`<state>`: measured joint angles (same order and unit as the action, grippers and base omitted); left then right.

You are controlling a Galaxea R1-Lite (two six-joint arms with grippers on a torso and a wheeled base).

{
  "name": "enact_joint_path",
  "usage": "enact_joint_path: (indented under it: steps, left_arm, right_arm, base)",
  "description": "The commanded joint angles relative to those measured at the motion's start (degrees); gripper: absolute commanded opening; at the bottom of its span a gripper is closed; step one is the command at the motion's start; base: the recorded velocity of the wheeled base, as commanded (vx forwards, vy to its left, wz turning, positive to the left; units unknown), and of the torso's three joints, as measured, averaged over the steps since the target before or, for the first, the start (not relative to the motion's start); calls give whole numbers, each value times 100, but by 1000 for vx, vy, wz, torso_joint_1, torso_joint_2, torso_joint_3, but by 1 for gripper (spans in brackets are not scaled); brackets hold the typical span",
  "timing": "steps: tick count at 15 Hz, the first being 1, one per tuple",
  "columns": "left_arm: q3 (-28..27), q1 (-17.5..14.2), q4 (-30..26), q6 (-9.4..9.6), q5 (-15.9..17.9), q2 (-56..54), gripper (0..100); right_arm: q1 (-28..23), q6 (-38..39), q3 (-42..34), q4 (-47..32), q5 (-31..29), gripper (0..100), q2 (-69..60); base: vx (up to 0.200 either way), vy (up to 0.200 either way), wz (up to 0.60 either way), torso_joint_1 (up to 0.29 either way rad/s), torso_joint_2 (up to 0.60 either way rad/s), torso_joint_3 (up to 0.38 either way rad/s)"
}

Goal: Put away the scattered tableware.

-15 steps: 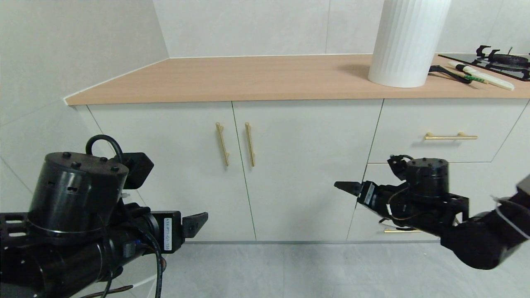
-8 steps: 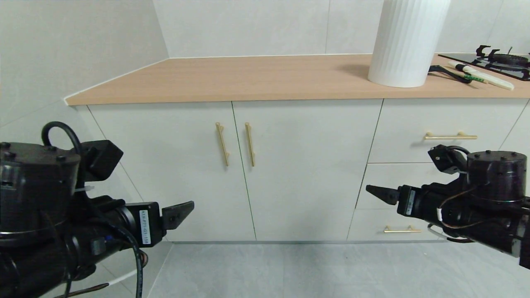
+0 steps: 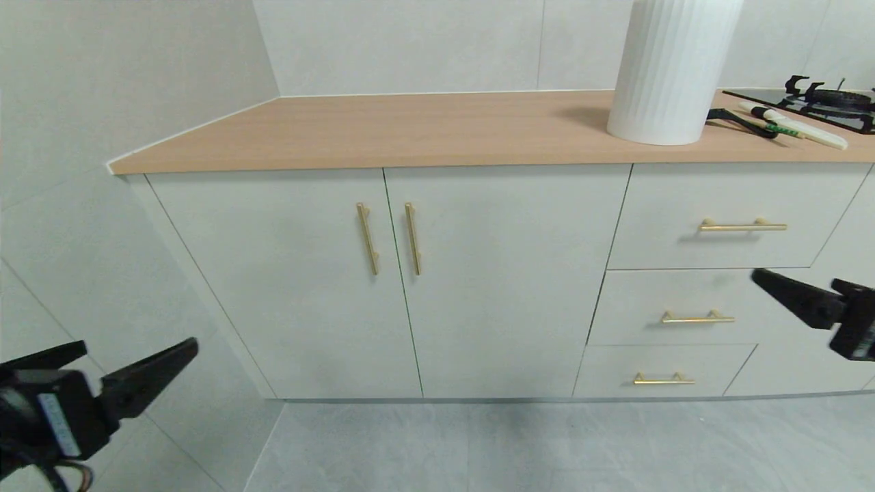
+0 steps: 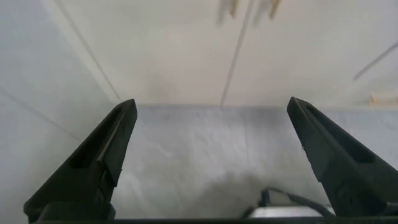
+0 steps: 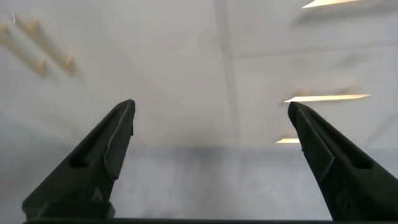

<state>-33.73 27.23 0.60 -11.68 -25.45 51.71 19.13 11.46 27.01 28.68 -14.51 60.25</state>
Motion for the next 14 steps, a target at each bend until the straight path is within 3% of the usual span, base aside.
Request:
enact_joint_path:
  steps: [1,2,3,4,7,9,10,12,13,14]
  left_arm:
    - [455,-456,-51,474,5,-1849,100]
    - [649,-755,-200,939,-3,-2772,100]
    - [684,-930,-350,1194,-3,-3220,100]
    - [675,-1150,-508,1300,-3,-3563,100]
    - [649,-1475,-789,1326,23,-4415,100]
    - [675,-1554,-895,1300,-21,-4635,100]
    - [684,-1757,-886,1221,-267,-4609,100]
    - [728,-2266,-886,1247,-293,-4635,100]
    - [851,-2565,-930,1317,-153,-4864,100]
    - [1158,-2679,-956,1458,295,-5171,100]
  right_arm:
    - [-656,-434,-539,-416,-70,100,-1938]
    - [-849,-689,-618,-944,-96,100,-3124]
    - [-990,-838,-592,-1374,-114,100,-3704]
    - [-1218,-997,-583,-1743,-114,100,-4179]
    - [-1473,-1401,-469,-2622,-79,100,-5488]
    - [-1702,-1418,-495,-2701,-79,100,-5629]
    - [-1851,-1445,-671,-2754,-35,100,-5910]
    - [-1921,-1410,-952,-2851,-96,100,-6025]
    - [-1921,-1348,-1190,-2842,-79,100,-6025]
    - [-1921,-1339,-1524,-2833,-43,100,-6025]
  base:
    - [0,0,0,0,0,0]
    - [0,0,0,0,0,0]
    - [0,0,0,0,0,0]
    - [0,0,0,0,0,0]
    - [0,0,0,0,0,0]
    - [0,0,0,0,0,0]
    - [0,0,0,0,0,0]
    - [0,0,0,0,0,0]
    - [0,0,0,0,0,0]
    - [0,0,0,0,0,0]
